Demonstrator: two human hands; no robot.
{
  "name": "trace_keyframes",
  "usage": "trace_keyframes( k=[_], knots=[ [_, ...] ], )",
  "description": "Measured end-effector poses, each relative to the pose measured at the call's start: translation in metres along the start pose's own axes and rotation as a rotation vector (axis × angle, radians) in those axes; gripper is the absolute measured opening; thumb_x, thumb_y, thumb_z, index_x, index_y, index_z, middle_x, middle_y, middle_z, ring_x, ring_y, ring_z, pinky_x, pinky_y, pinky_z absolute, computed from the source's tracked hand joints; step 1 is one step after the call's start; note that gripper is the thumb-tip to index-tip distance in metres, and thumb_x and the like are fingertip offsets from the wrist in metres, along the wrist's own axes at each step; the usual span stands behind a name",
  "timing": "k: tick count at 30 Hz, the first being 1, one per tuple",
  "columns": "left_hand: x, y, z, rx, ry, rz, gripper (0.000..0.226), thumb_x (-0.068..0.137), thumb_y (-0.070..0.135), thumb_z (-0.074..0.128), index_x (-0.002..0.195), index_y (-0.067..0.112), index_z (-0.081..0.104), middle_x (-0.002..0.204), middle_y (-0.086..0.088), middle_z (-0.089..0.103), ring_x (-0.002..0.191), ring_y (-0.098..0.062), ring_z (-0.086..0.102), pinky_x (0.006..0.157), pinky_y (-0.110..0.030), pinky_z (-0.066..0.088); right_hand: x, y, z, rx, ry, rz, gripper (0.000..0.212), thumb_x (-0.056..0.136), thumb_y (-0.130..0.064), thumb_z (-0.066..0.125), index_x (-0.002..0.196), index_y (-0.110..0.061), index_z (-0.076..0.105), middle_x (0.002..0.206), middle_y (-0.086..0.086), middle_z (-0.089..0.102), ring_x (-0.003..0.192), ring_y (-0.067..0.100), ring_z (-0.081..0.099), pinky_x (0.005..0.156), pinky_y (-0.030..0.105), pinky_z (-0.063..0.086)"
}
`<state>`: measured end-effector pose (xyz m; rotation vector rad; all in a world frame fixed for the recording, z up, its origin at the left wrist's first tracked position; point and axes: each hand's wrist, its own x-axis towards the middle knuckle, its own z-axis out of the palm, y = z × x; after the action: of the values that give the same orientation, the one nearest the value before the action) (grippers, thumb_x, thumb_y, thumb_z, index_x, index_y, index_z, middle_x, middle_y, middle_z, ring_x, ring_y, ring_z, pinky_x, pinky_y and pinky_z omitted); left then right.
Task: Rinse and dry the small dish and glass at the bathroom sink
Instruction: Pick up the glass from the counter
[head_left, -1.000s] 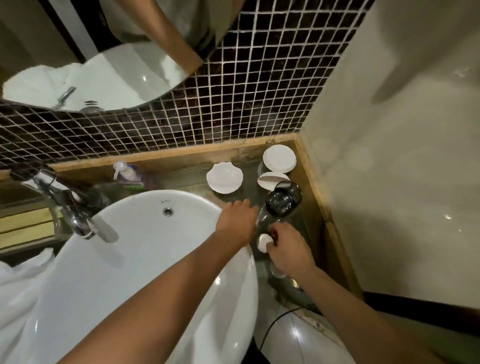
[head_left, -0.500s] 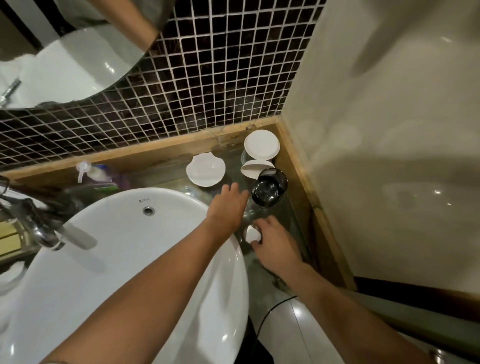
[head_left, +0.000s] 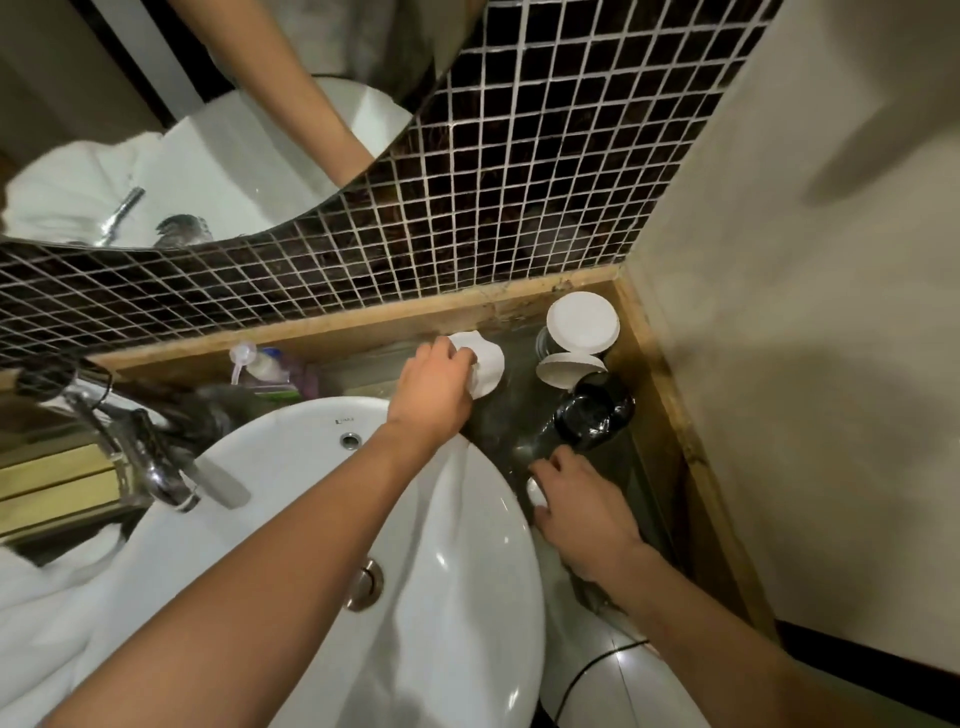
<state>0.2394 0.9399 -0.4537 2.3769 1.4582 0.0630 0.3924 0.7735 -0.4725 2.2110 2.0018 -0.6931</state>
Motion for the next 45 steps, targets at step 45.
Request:
trace_keyframes(
  k=[45],
  knots=[
    [-0.001,-0.036,-0.001,0.023,0.098,0.057,0.03,0.087,0.029,0.058,0.116,0.023,0.062,0.119,-0.002,0.06,0.109,-0.023,0.051,0.093,-0.038,0.038,0.122,-0.073,-0.063,-0.132,0.26,-0.027,0.042,0.085,-0.027,0.073,0.125,-0.02,0.062,0.117,0.006,0.066,0.107,0.026,0.063,0.084,0.039,0.057]
  ],
)
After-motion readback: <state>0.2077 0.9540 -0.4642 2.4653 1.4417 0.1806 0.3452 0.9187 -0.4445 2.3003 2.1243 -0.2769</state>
